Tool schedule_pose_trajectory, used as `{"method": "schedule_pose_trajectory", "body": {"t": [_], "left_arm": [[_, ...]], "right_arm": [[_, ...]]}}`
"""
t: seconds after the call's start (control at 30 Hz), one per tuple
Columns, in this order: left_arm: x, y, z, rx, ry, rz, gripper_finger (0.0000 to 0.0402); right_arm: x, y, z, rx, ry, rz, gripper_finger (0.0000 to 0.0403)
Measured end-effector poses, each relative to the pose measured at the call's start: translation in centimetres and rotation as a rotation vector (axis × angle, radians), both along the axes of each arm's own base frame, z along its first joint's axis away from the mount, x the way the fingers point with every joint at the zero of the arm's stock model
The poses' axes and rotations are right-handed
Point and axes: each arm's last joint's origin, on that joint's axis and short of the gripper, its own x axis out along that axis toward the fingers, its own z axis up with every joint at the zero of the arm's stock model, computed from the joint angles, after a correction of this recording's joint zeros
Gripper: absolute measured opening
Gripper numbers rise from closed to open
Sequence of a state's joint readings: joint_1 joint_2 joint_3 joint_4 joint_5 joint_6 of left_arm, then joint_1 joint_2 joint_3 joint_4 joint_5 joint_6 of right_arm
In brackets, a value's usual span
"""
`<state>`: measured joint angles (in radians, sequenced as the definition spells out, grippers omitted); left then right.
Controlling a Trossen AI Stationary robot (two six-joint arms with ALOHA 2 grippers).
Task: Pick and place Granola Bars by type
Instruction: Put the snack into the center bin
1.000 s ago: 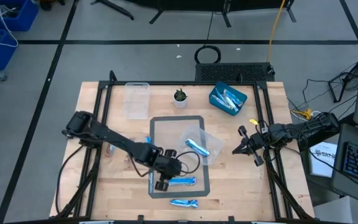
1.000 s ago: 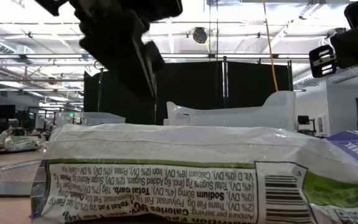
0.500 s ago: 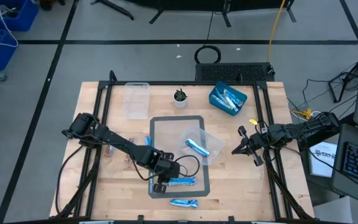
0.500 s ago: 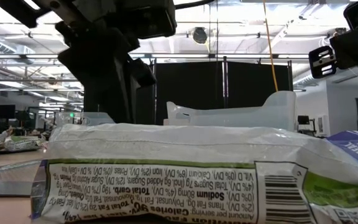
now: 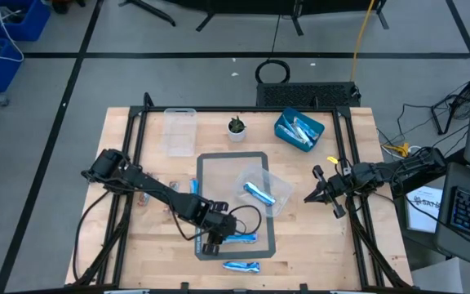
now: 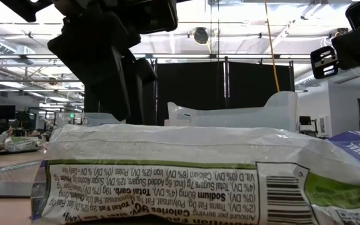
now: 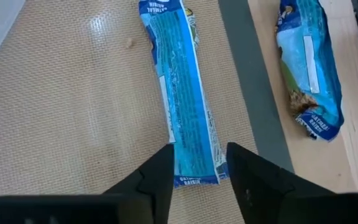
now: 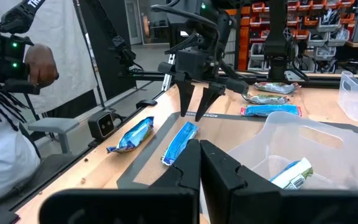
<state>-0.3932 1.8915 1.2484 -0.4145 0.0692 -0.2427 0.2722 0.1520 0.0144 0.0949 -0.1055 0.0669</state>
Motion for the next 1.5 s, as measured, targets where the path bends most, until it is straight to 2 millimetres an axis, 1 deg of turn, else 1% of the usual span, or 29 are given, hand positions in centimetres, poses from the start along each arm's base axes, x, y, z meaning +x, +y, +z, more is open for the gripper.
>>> {"method": "schedule_pose_trajectory", "body": {"t": [0.1, 0.33, 0.57, 1.5], "left_arm": [[0.1, -0.1, -0.4, 0.0, 0.005, 0.003, 0.0162], [0.3, -0.2, -1.7, -0.008, 0.051, 0.011, 0.0163], [0.5, -0.2, -2.4, -0.014, 0.063, 0.011, 0.0163], [0.6, -0.2, -2.6, -0.022, 0.066, 0.011, 0.0163]], "right_arm": [[0.0, 0.0, 0.0, 0.0, 0.0, 0.0, 0.0], [0.0, 0.0, 0.0, 0.0, -0.001, 0.0, 0.0], [0.0, 0.0, 0.0, 0.0, -0.001, 0.0, 0.0], [0.0, 0.0, 0.0, 0.0, -0.001, 0.0, 0.0]]}}
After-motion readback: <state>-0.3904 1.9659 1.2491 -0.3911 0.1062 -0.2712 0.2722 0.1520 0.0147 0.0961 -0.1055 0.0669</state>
